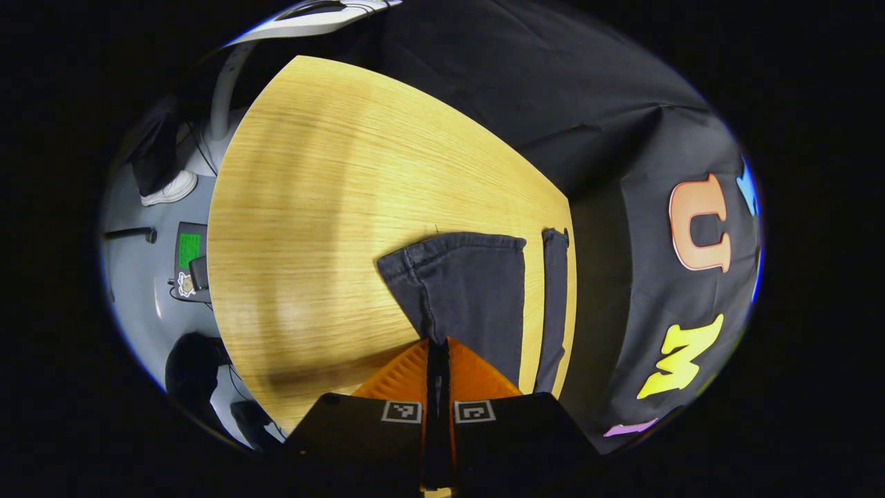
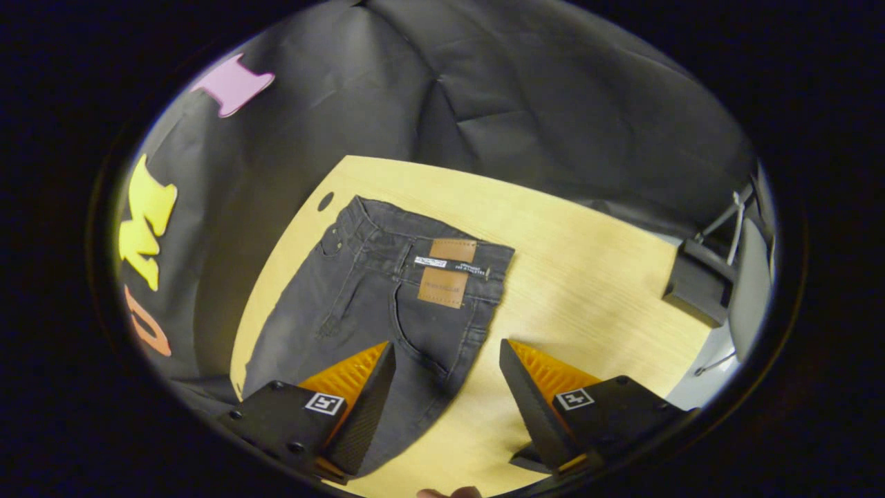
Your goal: Grasp the waist and the cuffs of the jeans and fold them to make the two legs overlap; first hold the waist and fold one-third of the jeans toward the cuffs, then hold the cuffs and fold the remaining one-third in the same direction to finish folding.
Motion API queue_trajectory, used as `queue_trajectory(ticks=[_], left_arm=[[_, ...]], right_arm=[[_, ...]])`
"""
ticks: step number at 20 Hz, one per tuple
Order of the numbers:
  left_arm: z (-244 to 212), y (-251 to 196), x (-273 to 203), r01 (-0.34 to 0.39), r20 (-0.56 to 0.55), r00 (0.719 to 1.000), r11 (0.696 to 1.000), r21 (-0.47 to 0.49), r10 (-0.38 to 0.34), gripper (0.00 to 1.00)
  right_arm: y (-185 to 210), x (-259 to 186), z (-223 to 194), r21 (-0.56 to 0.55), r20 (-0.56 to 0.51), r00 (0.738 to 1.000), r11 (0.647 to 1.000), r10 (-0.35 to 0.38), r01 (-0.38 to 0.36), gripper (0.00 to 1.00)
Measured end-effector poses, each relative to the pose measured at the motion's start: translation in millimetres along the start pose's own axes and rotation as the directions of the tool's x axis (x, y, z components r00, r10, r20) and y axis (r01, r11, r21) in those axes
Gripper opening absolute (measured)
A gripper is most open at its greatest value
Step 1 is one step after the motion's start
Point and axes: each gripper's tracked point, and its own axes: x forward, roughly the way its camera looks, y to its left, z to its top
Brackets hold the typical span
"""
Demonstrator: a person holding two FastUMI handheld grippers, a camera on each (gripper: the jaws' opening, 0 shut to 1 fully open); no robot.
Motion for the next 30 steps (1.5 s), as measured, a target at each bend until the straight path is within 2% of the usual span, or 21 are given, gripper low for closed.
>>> queue_trajectory(ticks=[2,4,5,7,9,10,11,14,15,17,19,20,23,26,30], left_arm=[[-1,-1,0,0.016,0.001,1.0,0.999,-0.043,-0.016,0.03],[0,-1,0,0.03,-0.001,1.0,0.998,-0.06,-0.03,0.03],[0,-2,0,0.033,-0.003,0.999,0.998,-0.062,-0.034,0.03],[-2,-3,1,0.041,-0.01,0.999,0.997,-0.069,-0.042,0.03],[-3,-4,2,0.054,-0.021,0.998,0.995,-0.088,-0.056,0.03],[-4,-5,2,0.059,-0.022,0.998,0.994,-0.095,-0.061,0.03],[-4,-6,3,0.063,-0.024,0.998,0.993,-0.1,-0.065,0.03],[-4,-15,0,0.095,-0.023,0.995,0.986,-0.137,-0.099,0.04],[-3,-23,-3,0.121,-0.022,0.992,0.982,-0.143,-0.126,0.04],[0,-39,-10,0.158,-0.023,0.986,0.977,-0.147,-0.163,0.03],[8,-64,-18,0.219,-0.01,0.974,0.955,-0.202,-0.225,0.03],[11,-76,-24,0.239,-0.002,0.969,0.946,-0.221,-0.246,0.03],[17,-106,-33,0.29,-0.002,0.955,0.936,-0.198,-0.296,0.03],[29,-151,-36,0.342,-0.004,0.936,0.913,-0.22,-0.352,0.03],[28,-207,-8,0.351,-0.044,0.931,0.923,-0.158,-0.362,0.03]], right_arm=[[4,7,9,0.027,0.021,0.999,0.999,0.034,-0.034,0.9],[9,11,13,0.044,0.025,0.997,0.997,0.069,-0.07,0.84],[6,14,14,0.057,0.02,0.997,0.996,0.07,-0.072,0.86],[-3,19,16,0.113,0.017,0.996,0.989,0.092,-0.094,0.65],[-12,22,15,0.188,0.021,0.992,0.974,0.126,-0.128,0.14],[-11,24,10,0.199,0.022,0.99,0.969,0.142,-0.143,0.2],[-13,20,13,0.191,0.023,0.988,0.969,0.152,-0.153,0.12],[-8,13,20,0.152,0.043,0.984,0.972,0.172,-0.177,0.06],[-5,3,25,0.153,0.062,0.978,0.966,0.199,-0.206,0.01],[17,-15,33,0.159,0.069,0.963,0.95,0.261,-0.269,0.01],[42,-31,42,0.177,0.066,0.946,0.929,0.317,-0.324,0.05],[51,-38,46,0.197,0.064,0.936,0.915,0.347,-0.352,0.01],[77,-56,60,0.253,0.058,0.912,0.877,0.407,-0.408,0.01],[103,-62,74,0.276,0.053,0.893,0.853,0.446,-0.443,0.01],[143,-50,93,0.282,0.047,0.878,0.837,0.476,-0.469,0.01]])
